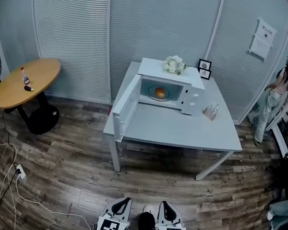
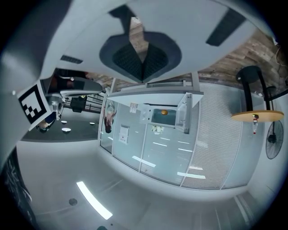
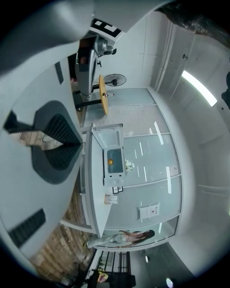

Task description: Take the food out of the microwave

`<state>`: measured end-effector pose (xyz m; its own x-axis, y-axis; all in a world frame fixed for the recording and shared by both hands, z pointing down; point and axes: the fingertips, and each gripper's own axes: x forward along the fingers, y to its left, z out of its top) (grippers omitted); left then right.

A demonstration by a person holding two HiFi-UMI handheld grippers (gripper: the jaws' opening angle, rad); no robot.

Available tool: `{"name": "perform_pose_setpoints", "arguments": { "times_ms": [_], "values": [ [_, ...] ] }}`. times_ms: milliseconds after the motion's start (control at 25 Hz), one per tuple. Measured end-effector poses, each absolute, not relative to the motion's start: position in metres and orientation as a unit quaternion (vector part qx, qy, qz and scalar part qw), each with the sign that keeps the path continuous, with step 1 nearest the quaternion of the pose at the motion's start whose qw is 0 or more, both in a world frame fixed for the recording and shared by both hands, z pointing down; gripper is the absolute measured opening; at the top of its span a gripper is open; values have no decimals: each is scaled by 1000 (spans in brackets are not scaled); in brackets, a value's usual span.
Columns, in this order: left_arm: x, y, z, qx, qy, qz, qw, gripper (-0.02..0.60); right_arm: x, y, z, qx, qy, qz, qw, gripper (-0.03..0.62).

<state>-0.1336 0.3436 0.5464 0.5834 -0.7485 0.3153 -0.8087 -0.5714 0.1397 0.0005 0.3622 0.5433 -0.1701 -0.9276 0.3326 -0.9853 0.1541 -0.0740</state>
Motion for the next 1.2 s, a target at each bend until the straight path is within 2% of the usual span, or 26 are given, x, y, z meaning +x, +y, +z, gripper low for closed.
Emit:
{"name": "perform_pose_setpoints", "arguments": {
  "times_ms": [360,1200],
  "values": [
    [-127,287,550,861,-475,107,147,8,17,297,549,614,-769,137,113,3],
    [-35,165,556,837,-512,120,151,8,105,158,552,562,-807,136,121,3]
  ]
}}
